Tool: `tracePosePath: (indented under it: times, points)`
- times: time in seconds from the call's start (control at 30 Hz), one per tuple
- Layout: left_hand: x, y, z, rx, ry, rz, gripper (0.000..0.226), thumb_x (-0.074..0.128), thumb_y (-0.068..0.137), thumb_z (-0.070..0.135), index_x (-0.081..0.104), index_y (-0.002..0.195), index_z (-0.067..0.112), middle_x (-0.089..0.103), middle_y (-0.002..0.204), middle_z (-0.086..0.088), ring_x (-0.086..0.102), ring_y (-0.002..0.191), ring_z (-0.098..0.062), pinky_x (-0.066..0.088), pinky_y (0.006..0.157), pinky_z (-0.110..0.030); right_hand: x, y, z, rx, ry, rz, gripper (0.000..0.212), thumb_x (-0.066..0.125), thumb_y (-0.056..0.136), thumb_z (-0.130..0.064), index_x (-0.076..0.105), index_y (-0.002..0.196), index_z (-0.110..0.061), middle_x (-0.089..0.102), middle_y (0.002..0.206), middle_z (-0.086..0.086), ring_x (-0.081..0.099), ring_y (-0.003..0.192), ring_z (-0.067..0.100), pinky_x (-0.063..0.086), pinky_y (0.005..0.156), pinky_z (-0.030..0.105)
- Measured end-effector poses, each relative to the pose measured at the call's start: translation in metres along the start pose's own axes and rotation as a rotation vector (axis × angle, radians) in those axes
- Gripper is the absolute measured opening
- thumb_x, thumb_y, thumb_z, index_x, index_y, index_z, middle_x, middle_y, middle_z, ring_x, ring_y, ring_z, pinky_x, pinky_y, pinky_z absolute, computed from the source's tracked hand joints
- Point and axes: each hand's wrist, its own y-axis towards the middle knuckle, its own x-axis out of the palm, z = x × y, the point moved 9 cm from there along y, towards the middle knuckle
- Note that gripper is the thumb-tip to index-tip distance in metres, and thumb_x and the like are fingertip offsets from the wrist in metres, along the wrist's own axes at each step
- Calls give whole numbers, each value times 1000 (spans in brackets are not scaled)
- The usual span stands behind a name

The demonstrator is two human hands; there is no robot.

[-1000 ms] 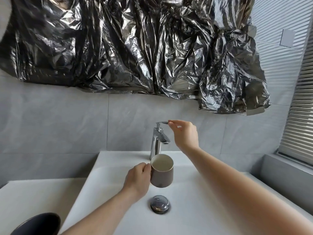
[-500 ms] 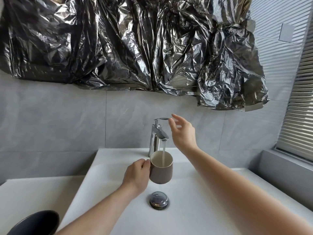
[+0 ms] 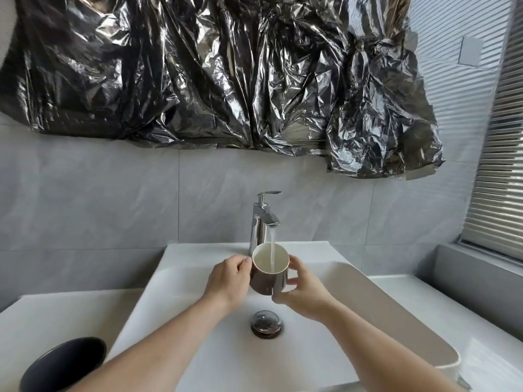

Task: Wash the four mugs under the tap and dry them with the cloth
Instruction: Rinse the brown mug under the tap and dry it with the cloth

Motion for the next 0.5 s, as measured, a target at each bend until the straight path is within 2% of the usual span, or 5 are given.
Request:
tracePosePath:
  times: [0.13,0.3,0.37,0.5]
  points:
    - [2,-1,2,39,41,-22,41,46,104,37,52,67,20,72,84,-5,67,95,-35,52,86,-40,-2,-1,-8,-79,-13,33,80,91,75,-23,43,135,-44,55,123,-31,63,96,-5,48,69,4]
    - [3,-8,12,93,124,-54,41,45,107,31,50,66,23,67,81,1,65,97,-33,49,83,-38,-6,0,-9,-104,-57,59,80,94,72,-24,40,128,-45,58,114,-31,59,98,-7,42,71,2]
    - [3,-9,12,90,134,-63,41,46,107,31,50,67,24,70,84,1,67,99,-30,49,85,-38,-7,2,-11,-131,-69,81,81,95,70,-23,42,128,-44,59,115,-28,59,100,-3,42,77,4]
    - [5,-10,13,86,159,-80,39,46,106,31,50,69,21,73,87,-1,68,98,-29,50,85,-39,-8,7,-10,-191,-120,121,85,96,63,-26,47,130,-40,61,125,-19,60,112,8,50,94,21]
